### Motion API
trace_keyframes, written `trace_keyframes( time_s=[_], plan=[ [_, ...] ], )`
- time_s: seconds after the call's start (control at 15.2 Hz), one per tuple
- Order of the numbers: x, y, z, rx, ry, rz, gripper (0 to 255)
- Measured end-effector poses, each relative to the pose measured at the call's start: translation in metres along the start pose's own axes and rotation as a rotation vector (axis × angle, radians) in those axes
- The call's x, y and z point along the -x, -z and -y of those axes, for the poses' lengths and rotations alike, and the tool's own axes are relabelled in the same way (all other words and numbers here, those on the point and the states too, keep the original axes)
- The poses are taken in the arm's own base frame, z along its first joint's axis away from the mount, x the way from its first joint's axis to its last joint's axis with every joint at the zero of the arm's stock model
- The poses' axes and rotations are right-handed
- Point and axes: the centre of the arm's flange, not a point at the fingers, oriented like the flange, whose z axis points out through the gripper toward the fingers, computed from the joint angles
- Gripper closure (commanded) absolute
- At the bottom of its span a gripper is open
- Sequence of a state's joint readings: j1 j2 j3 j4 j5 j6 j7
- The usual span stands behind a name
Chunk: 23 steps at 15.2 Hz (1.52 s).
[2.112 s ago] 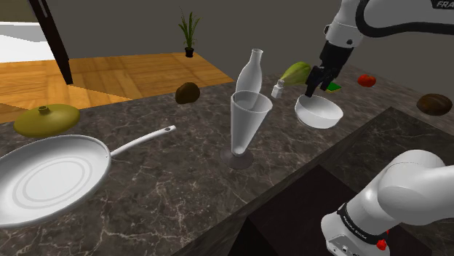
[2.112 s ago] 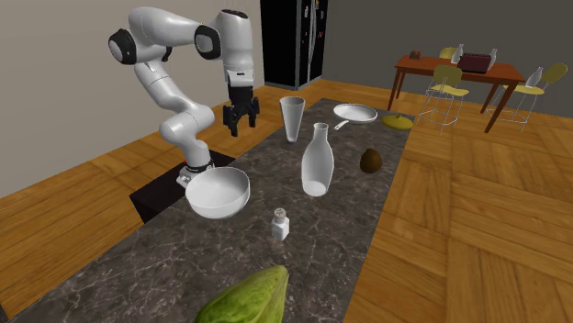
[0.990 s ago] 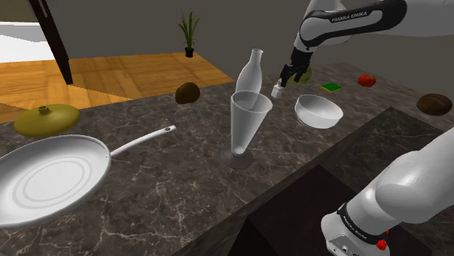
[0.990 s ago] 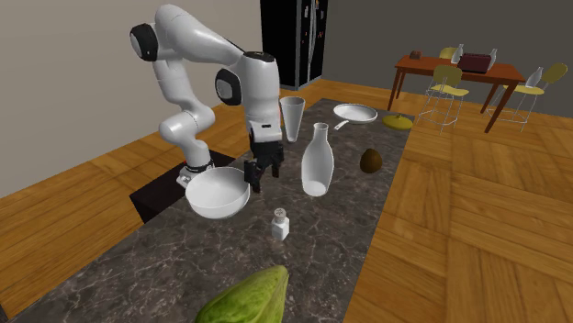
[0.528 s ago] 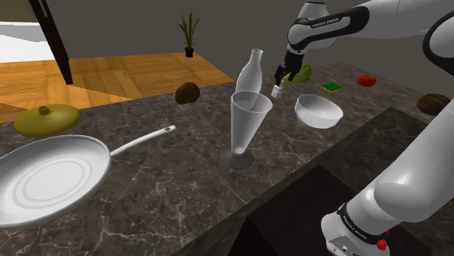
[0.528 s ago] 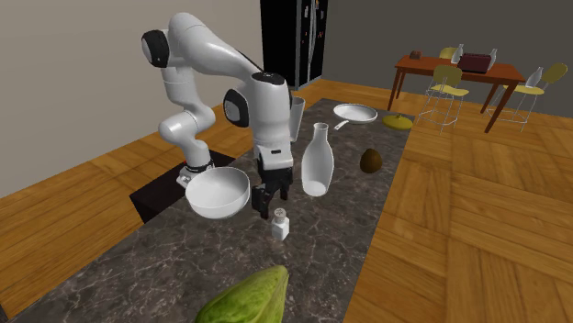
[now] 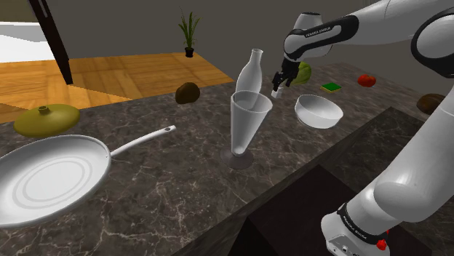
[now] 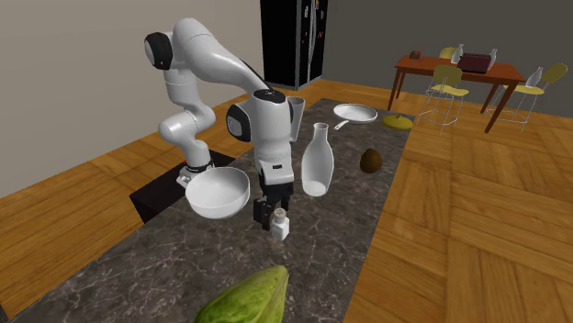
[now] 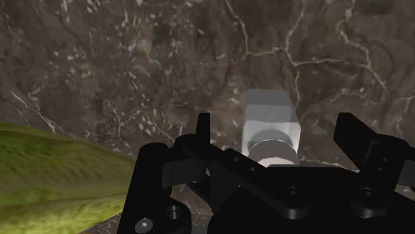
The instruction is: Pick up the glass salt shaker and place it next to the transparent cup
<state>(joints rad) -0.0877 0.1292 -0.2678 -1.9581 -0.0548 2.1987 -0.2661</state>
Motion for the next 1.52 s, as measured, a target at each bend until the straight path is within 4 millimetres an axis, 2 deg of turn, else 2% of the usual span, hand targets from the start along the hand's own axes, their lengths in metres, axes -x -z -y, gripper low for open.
trace_keyframes(
  time_s=[0.33,0.4,1.06,1.52],
  plan=[
    [0.000,-0.001,0.000,0.000,0.000,0.000,0],
    [0.000,-0.001,0.000,0.000,0.000,0.000,255],
    [0.000,0.000,0.000,0.000,0.001,-0.001,255],
    [-0.003,0.031,-0.003,0.000,0.000,-0.001,255]
  ],
)
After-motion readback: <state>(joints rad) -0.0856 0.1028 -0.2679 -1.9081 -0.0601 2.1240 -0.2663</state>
